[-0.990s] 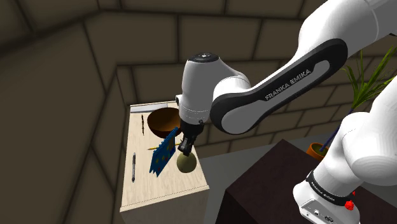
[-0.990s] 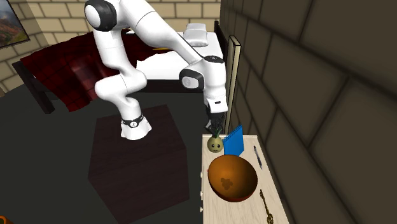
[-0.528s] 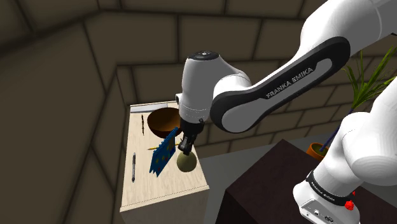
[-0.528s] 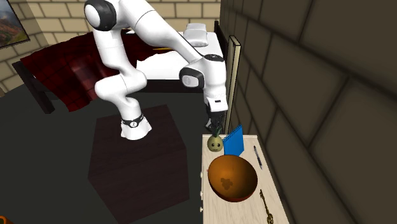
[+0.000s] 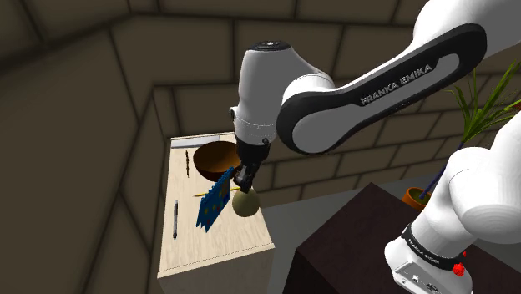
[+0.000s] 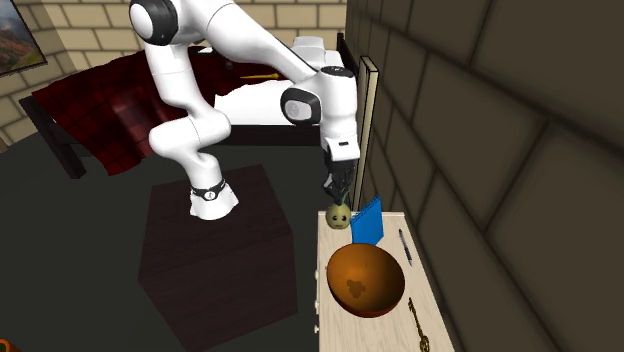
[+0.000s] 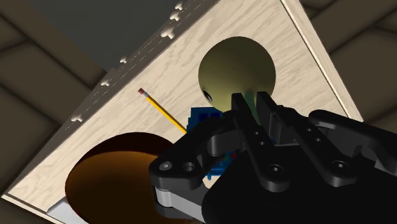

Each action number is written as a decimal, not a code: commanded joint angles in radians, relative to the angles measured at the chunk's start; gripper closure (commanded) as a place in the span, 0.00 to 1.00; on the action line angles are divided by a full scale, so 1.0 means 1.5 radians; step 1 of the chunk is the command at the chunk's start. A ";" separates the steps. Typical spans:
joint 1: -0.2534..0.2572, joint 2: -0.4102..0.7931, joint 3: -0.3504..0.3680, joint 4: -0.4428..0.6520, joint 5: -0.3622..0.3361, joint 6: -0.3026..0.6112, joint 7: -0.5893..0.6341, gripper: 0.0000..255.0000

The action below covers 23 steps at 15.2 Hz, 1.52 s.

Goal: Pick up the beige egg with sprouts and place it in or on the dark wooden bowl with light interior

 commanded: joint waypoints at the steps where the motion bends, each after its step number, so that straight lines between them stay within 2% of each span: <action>1: 0.001 -0.011 -0.001 0.009 0.005 -0.019 -0.004 1.00; 23: 0.000 -0.071 -0.018 0.146 0.027 -0.212 -0.025 1.00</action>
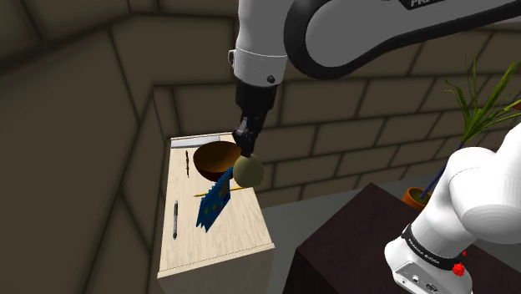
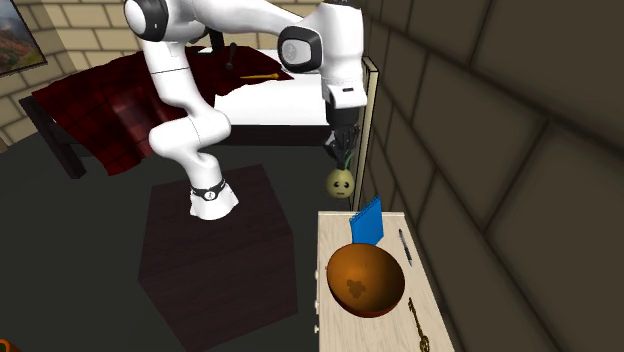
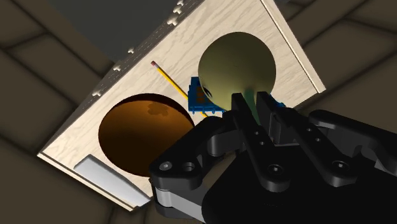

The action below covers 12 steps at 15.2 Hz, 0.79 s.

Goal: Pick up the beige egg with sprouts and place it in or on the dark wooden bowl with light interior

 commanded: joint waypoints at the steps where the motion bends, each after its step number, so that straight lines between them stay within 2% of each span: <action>1: -0.006 0.016 -0.005 0.023 -0.007 -0.009 -0.008 1.00; 7: -0.038 0.127 -0.031 0.155 -0.048 -0.037 -0.049 1.00; 12: -0.055 0.231 -0.049 0.294 -0.079 -0.077 -0.079 1.00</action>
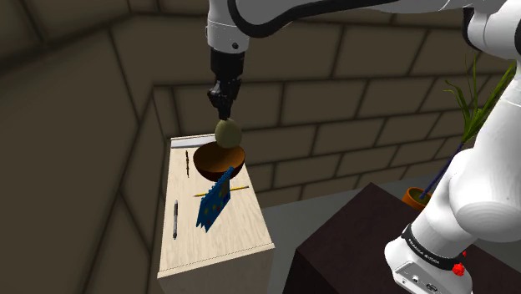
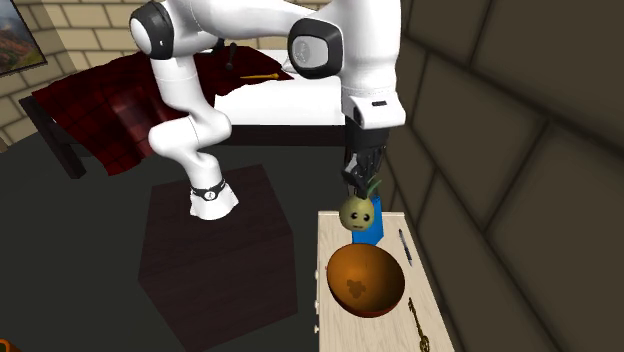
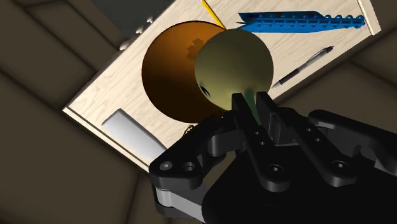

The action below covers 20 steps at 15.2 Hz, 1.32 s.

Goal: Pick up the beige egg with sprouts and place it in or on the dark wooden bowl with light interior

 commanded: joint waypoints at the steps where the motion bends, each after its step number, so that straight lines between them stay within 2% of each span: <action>1: -0.006 0.045 -0.007 0.061 -0.013 -0.018 -0.013 1.00; 4: -0.009 0.118 -0.017 0.168 -0.031 -0.054 -0.031 1.00; 20: -0.014 0.124 -0.021 0.032 -0.035 0.087 -0.026 1.00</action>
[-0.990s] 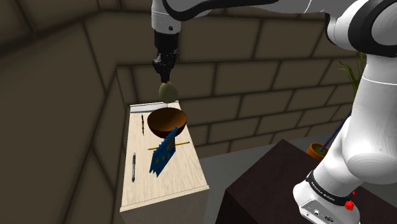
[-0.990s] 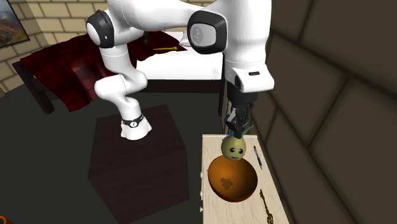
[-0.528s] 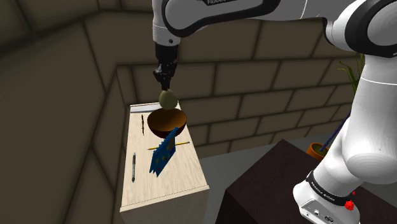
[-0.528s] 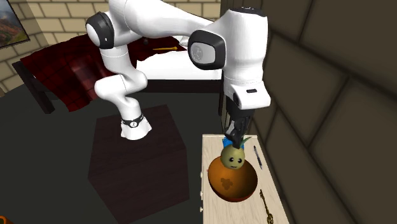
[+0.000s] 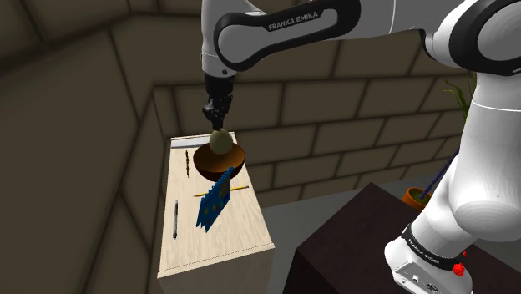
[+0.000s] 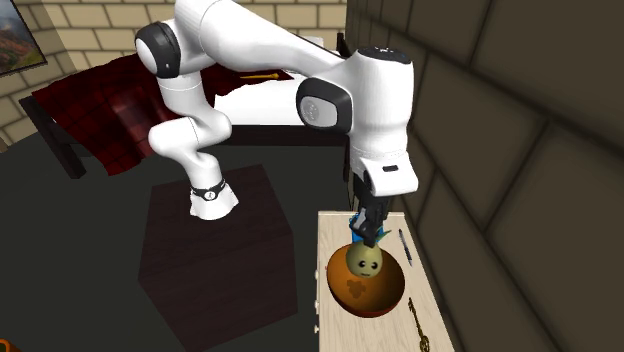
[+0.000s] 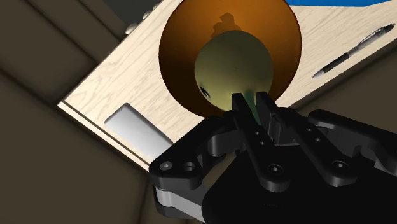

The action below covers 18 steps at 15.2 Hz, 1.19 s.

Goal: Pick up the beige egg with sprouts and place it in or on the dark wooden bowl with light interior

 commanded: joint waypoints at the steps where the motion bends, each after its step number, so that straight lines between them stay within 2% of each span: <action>1: -0.001 0.002 -0.001 -0.017 -0.001 0.019 0.001 1.00; 10: -0.001 0.005 -0.001 -0.028 -0.003 0.033 0.002 1.00; 11: -0.001 0.005 -0.001 -0.028 -0.003 0.033 0.002 0.00; 16: -0.001 0.005 -0.001 -0.028 -0.003 0.033 0.002 0.00; 18: -0.002 -0.009 0.001 -0.002 0.003 -0.006 -0.002 0.00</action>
